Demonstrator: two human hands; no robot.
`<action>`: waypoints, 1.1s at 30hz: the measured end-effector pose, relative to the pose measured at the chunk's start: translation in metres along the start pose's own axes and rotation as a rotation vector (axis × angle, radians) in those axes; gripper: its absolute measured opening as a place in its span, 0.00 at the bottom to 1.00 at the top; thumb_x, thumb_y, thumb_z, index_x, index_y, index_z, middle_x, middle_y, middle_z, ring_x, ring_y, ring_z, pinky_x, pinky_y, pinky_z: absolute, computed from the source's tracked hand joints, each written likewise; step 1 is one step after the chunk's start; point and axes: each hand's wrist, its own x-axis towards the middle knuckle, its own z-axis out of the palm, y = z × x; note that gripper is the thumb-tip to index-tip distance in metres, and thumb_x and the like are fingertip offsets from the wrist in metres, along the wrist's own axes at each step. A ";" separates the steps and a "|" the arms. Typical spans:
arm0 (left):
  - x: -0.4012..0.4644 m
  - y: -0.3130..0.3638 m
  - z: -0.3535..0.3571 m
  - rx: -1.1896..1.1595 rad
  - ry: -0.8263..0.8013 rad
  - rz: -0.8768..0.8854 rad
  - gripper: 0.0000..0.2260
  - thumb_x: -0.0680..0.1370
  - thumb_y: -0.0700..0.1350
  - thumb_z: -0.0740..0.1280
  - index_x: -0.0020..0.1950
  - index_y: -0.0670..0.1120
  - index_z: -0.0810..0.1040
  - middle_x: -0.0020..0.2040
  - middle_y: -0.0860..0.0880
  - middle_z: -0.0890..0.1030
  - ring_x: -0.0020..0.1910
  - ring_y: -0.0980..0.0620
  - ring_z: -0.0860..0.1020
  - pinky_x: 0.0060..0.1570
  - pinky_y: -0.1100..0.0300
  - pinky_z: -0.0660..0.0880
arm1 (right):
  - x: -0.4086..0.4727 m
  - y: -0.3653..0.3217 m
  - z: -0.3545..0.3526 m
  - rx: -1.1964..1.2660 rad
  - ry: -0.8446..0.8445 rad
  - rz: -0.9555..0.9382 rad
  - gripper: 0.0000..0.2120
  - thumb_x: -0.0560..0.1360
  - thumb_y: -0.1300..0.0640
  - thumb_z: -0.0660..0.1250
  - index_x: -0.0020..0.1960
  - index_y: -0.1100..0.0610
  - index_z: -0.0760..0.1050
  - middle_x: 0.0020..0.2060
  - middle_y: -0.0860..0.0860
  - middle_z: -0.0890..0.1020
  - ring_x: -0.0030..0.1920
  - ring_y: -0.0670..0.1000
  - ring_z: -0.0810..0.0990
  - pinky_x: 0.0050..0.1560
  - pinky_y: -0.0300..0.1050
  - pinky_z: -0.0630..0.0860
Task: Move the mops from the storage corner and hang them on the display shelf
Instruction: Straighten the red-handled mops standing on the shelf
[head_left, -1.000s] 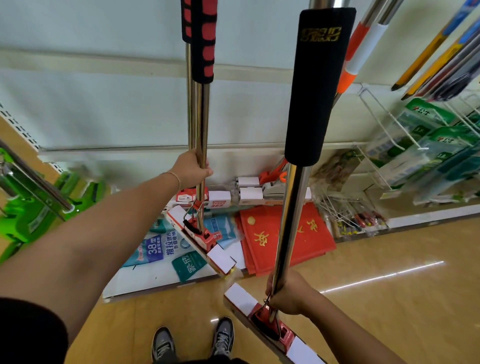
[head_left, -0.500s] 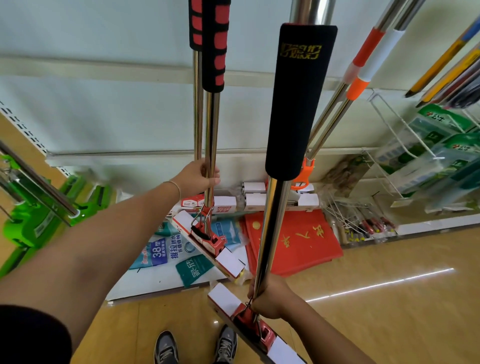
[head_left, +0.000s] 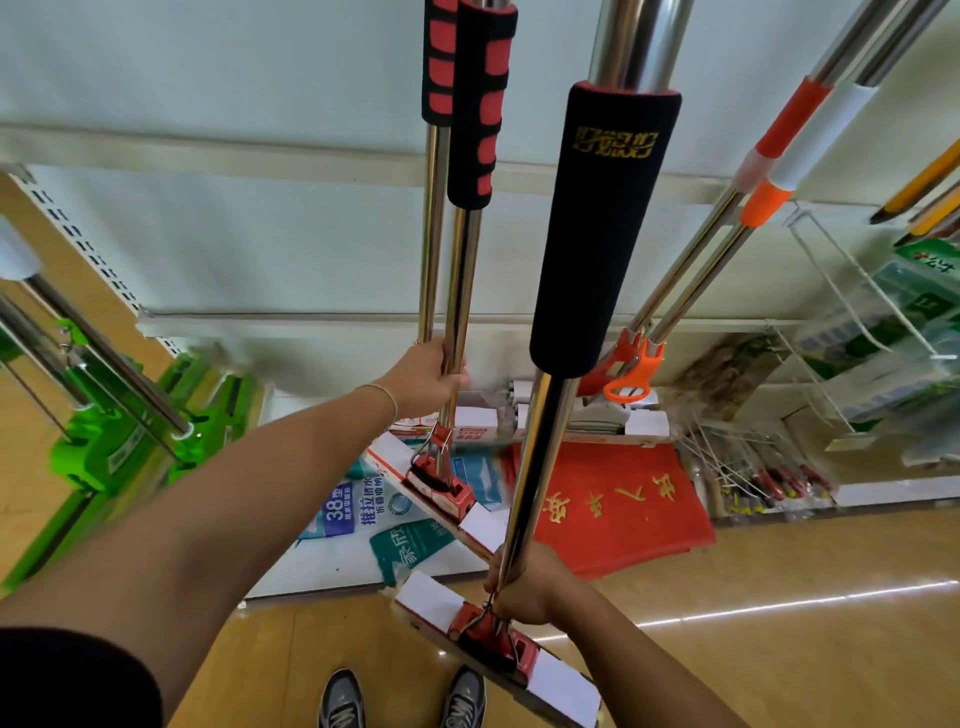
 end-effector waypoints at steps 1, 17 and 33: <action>0.001 0.001 0.000 0.006 0.016 -0.002 0.06 0.79 0.40 0.67 0.44 0.47 0.71 0.37 0.50 0.73 0.35 0.56 0.72 0.38 0.64 0.67 | 0.002 -0.003 -0.002 0.000 -0.003 -0.003 0.11 0.63 0.61 0.67 0.43 0.57 0.82 0.45 0.52 0.84 0.48 0.55 0.83 0.51 0.54 0.82; 0.020 -0.007 0.001 -0.039 0.223 -0.099 0.04 0.79 0.42 0.67 0.49 0.46 0.72 0.40 0.50 0.76 0.38 0.56 0.75 0.44 0.61 0.73 | 0.051 -0.038 -0.019 0.125 -0.032 -0.046 0.13 0.67 0.67 0.70 0.50 0.57 0.82 0.47 0.51 0.82 0.50 0.51 0.81 0.51 0.47 0.82; 0.052 -0.013 -0.009 -0.087 0.228 -0.192 0.09 0.79 0.41 0.66 0.54 0.35 0.76 0.36 0.49 0.74 0.49 0.35 0.79 0.56 0.45 0.77 | 0.088 -0.052 -0.030 0.067 -0.076 -0.070 0.12 0.68 0.65 0.70 0.49 0.56 0.84 0.49 0.52 0.84 0.53 0.52 0.82 0.56 0.52 0.81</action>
